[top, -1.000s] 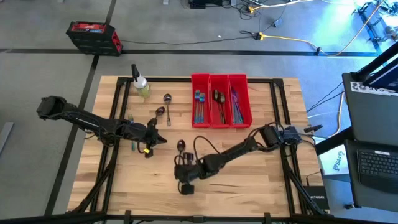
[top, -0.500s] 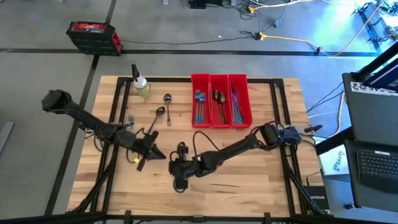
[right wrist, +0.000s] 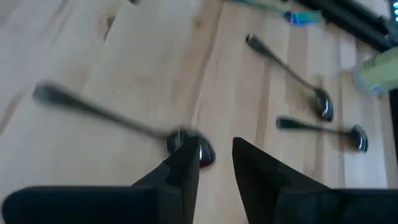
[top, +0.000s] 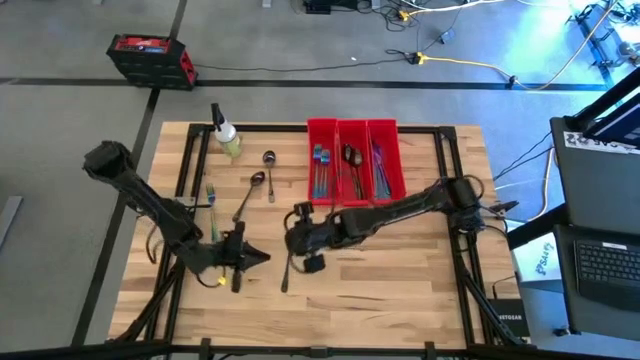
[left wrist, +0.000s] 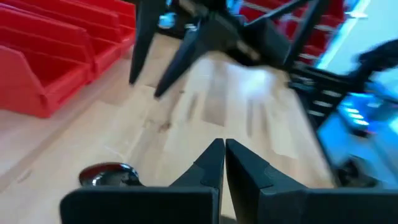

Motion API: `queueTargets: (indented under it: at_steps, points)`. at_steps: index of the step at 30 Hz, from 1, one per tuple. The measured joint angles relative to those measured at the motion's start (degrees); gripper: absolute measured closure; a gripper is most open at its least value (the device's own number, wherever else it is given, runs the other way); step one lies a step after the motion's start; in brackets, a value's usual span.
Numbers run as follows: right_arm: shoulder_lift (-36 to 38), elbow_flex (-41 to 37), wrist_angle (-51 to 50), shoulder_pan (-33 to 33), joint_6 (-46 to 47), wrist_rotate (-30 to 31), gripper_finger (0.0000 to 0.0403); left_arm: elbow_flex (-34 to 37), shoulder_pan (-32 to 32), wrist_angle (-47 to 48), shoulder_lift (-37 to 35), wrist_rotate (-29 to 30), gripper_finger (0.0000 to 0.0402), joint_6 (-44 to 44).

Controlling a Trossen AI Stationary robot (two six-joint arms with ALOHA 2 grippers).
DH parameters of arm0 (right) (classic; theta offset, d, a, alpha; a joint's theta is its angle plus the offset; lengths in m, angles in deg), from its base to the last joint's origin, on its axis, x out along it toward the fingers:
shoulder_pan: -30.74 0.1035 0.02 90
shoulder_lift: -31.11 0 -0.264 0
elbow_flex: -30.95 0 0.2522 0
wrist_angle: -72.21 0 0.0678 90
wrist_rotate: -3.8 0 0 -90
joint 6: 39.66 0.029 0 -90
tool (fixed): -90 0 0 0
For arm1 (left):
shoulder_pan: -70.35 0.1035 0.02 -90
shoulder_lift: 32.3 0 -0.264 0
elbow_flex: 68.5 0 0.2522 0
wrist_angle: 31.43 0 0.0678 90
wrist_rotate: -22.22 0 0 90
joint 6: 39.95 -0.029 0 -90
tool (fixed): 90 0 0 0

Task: Sort silverware
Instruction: Put the black spoon into the middle red silverware bin

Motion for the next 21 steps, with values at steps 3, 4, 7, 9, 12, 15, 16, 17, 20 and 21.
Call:
queueTargets:
  at_steps: [3,4,7,9,12,15,16,17,20,21]
  points:
    - [4.9,-7.5,1.7,-1.6,-2.1,-4.0,0.0324,-6.1,0.0,-0.1,9.7,5.1,0.0401,2.9]
    - [6.9,-10.7,4.0,-2.0,-2.9,-6.7,0.0324,-8.3,0.2,0.1,13.1,6.9,0.0401,4.1]
    - [14.4,-21.0,13.2,-2.7,-5.1,-15.6,0.0324,-15.4,1.4,0.4,22.6,10.1,0.0401,9.0]
    - [19.8,-27.3,17.7,-2.5,-6.1,-18.4,0.0324,-19.7,2.4,0.6,27.7,10.3,0.0401,12.6]
    - [27.6,-35.2,20.7,-2.3,-8.8,-20.3,0.0324,-25.3,4.0,0.4,33.1,12.4,0.04,17.9]
    - [34.3,-40.3,23.4,-2.5,-11.3,-23.4,0.0324,-29.7,6.2,0.8,36.3,12.5,0.0386,16.2]
    - [36.2,-41.6,23.6,-2.5,-11.6,-24.3,0.0324,-30.8,7.0,0.7,36.6,12.1,0.0376,15.2]
    - [37.9,-42.6,23.6,-2.5,-11.9,-25.0,0.0324,-31.7,7.7,0.7,36.7,12.0,0.0365,14.7]
    - [42.6,-44.5,22.3,-2.3,-12.7,-26.3,0.0325,-35.1,9.6,2.1,36.6,10.9,0.0322,7.9]
    - [44.1,-45.2,22.2,-2.4,-12.9,-27.4,0.0325,-36.8,10.3,4.9,36.6,9.4,0.0304,4.9]
